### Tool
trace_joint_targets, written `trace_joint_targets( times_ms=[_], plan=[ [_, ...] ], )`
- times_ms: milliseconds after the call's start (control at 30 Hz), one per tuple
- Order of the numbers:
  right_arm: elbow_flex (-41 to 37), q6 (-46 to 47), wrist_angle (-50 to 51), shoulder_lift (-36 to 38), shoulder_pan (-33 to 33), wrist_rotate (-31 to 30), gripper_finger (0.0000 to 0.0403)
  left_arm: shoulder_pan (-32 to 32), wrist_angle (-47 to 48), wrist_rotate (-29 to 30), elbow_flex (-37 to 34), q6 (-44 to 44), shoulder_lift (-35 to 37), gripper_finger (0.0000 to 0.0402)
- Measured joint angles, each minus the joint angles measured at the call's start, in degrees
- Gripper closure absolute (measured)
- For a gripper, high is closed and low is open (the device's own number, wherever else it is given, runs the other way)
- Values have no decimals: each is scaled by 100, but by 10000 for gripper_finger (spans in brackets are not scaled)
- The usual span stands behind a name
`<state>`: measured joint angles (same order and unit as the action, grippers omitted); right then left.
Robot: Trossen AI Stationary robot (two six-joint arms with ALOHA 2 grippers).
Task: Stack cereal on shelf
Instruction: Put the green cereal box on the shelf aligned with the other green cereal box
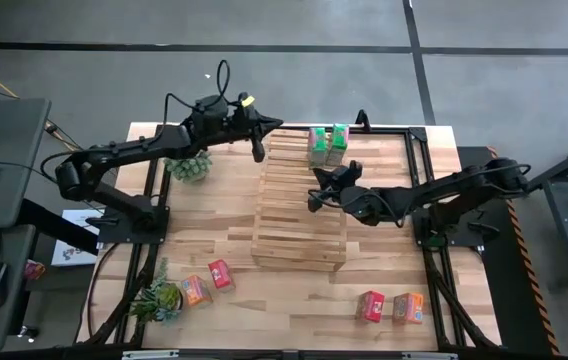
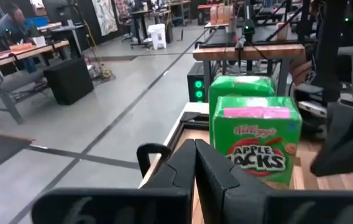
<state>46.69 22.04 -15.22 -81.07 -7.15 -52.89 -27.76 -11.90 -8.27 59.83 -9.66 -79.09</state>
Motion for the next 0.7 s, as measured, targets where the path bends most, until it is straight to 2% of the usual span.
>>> trace_joint_targets(
  times_ms=[233, 700],
  plan=[
    [16, 2, -10, -10, 90, -399, 403, -3, -273, 28, -391, 146, 4, 401],
    [16, 289, -26, -7, 608, -132, 403, -3, -334, 33, -408, 259, -271, 401]
  ],
)
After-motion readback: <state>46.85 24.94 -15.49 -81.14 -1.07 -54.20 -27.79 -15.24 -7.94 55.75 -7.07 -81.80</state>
